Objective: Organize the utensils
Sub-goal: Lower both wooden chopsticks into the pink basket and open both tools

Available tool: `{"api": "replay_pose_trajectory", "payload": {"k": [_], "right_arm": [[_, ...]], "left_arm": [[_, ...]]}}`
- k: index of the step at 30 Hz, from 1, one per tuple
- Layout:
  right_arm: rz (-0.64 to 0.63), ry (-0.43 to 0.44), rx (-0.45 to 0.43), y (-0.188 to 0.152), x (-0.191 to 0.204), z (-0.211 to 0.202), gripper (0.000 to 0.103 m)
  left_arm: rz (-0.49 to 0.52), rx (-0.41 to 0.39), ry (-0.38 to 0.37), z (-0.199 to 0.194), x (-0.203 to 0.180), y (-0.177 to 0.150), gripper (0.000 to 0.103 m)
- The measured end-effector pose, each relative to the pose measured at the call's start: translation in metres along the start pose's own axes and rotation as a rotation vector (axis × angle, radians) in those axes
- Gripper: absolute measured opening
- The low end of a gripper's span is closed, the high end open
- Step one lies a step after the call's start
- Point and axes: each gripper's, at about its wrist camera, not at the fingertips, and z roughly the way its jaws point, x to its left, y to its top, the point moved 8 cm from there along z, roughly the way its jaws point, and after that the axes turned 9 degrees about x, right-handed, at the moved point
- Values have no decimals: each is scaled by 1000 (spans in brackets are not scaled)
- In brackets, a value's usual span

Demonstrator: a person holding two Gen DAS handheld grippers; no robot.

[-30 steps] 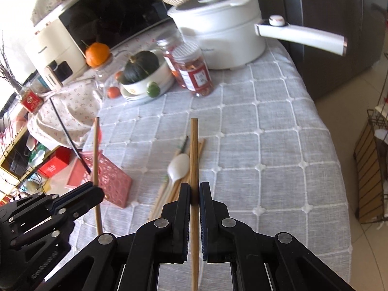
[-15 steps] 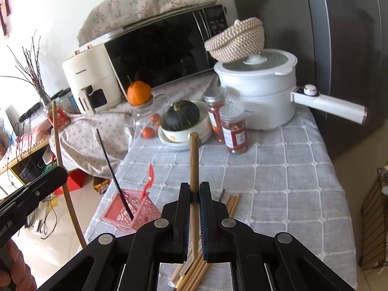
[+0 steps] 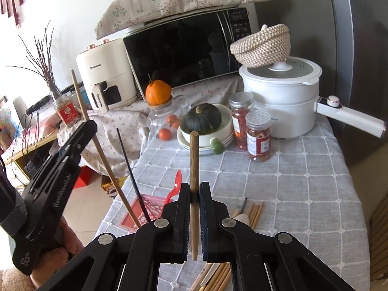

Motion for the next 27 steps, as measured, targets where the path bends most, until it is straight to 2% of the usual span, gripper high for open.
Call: {"api": "replay_pose_trajectory", "payload": {"k": [7,18,20,24,27], "right_arm": [[-2,1,-4,1,2,4,5],[-4,27,-33,9,9,-6,5],[-3,34,-41,12,10,-9,5],[-8,50,-68,17,16,-16,5],[-8,67,-94,22,21,-23,5]], "left_arm": [[-4,35,30,23,4,-20,6],[-12,227,7,42,3,-52,8],[-3,265,-6,41,2,-56,13],[-10,335,-2,31,8,-60,38],[-22,379,7,19,16,-61,45]]}}
